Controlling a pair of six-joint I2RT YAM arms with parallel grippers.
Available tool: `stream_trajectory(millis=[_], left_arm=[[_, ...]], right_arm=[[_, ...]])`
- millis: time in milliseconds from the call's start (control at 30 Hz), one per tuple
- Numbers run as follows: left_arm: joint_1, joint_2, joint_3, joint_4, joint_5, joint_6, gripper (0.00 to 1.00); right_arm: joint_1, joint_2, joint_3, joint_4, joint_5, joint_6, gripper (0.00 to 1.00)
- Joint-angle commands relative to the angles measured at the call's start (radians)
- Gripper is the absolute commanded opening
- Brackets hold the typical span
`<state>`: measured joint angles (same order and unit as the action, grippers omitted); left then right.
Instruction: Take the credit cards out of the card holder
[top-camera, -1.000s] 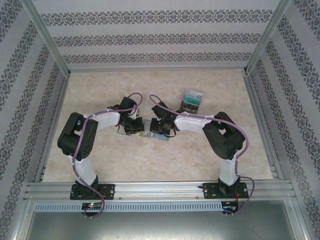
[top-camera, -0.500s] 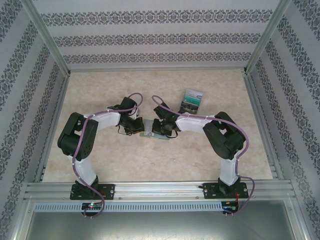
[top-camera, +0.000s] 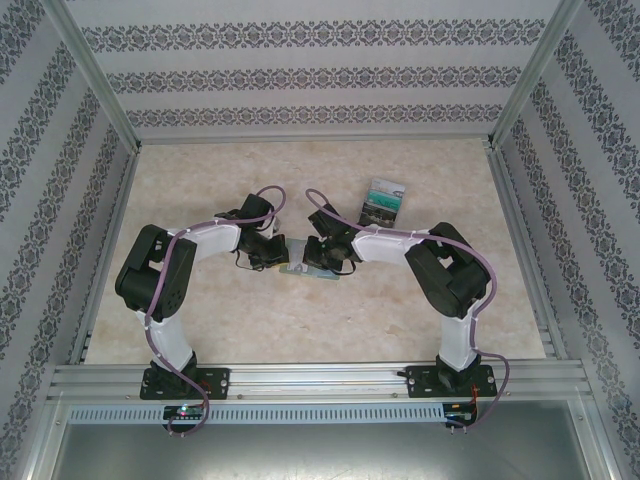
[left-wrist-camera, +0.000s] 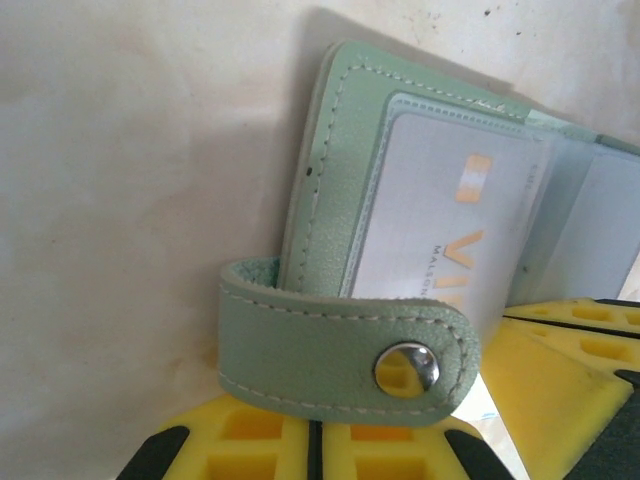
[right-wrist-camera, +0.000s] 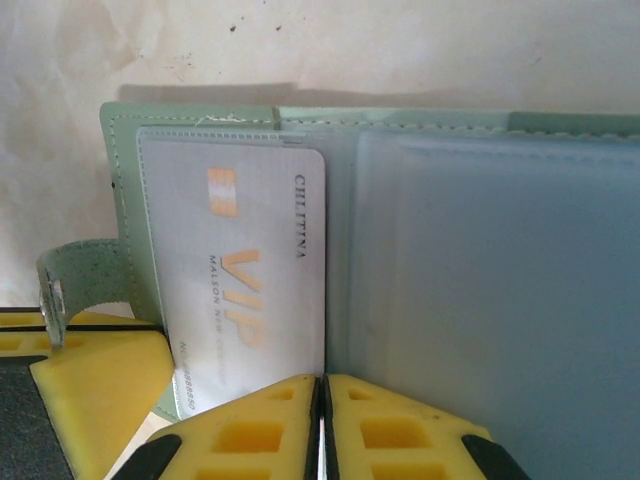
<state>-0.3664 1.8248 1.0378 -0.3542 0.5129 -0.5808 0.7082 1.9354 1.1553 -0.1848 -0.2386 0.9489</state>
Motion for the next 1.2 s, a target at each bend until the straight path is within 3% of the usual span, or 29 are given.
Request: stream_trajectory(millis=[0, 267, 367, 733, 1033, 1167], left_arm=[[-0.021, 0.036, 0.006, -0.025, 0.003, 0.004, 0.01], [-0.026, 0.042, 0.009, -0.025, 0.011, 0.006, 0.01], [-0.029, 0.044, 0.012, -0.026, 0.014, 0.007, 0.01], [-0.025, 0.018, 0.012, -0.06, -0.071, 0.001, 0.0], [-0.024, 0.022, 0.014, -0.043, -0.041, -0.013, 0.0], [-0.025, 0.037, 0.025, -0.023, 0.023, -0.013, 0.0]], right_arm=[[-0.013, 0.023, -0.02, 0.045, -0.036, 0.024, 0.11], [-0.02, 0.015, -0.054, 0.101, -0.067, 0.042, 0.11], [-0.021, 0.014, -0.057, 0.113, -0.075, 0.042, 0.0], [-0.054, -0.109, -0.141, 0.101, 0.001, 0.021, 0.0], [-0.075, -0.142, -0.151, 0.083, -0.005, -0.012, 0.0], [-0.064, -0.116, -0.111, 0.083, -0.022, -0.035, 0.11]])
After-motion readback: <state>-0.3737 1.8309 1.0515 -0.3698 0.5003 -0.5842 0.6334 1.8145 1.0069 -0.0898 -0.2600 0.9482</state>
